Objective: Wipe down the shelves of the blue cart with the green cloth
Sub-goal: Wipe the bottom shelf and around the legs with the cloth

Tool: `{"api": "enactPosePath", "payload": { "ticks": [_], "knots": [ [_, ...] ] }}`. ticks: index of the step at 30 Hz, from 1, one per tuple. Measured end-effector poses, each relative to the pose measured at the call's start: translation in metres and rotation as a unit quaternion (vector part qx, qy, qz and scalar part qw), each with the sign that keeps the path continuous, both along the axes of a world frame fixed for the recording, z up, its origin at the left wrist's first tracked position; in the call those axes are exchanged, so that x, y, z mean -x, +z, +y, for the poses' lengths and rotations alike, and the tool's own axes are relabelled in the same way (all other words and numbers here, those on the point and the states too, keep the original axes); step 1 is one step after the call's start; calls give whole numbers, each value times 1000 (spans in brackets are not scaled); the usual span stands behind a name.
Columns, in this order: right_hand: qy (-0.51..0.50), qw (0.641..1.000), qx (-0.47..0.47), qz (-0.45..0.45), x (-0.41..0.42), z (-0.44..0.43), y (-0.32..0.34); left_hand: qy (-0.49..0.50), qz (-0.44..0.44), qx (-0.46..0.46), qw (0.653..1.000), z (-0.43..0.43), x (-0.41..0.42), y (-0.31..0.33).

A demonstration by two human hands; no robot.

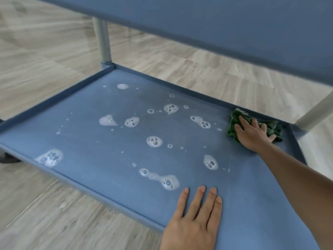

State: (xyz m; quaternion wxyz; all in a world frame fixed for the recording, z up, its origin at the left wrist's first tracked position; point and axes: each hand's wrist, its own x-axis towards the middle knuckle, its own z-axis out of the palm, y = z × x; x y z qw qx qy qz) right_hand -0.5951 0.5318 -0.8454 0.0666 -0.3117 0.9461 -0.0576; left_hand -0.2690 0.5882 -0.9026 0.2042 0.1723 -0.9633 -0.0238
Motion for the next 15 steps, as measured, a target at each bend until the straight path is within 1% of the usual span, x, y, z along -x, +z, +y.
{"api": "enactPosePath", "payload": {
  "ticks": [1, 2, 4, 5, 6, 7, 9, 10, 13, 15],
  "knots": [
    [-16, 1000, -20, 9, 2, 0, -2, -5, -34, -40, 999, 0, 2, 2],
    [-18, 999, -34, 6, -6, 2, -4, 0, -89, -83, 993, -1, -1, 14],
    [-5, 998, -57, -6, -21, 7, -13, 7, -172, -57, 983, -2, -5, 21],
    [1, 998, -55, -10, -27, 13, -19, -18, -193, -64, 979, -2, -7, 20],
    [2, 999, -53, -7, -38, 21, -22, -44, -223, -123, 966, -6, -11, 24],
    [2, 998, -56, 1, -48, 29, -24, -57, -212, -147, 965, -13, -20, 30],
    [3, 999, -51, -11, -73, 41, -22, -46, -136, -132, 981, -37, -38, 37],
    [4, 998, -53, -20, -88, 47, -20, -23, -126, -123, 984, -52, -50, 38],
    [2, 998, -54, -26, -135, 65, -19, 55, -166, -91, 980, -104, -84, 42],
    [-4, 998, -60, -27, -175, 77, -16, 89, -183, -111, 973, -133, -101, 42]
  ]
}}
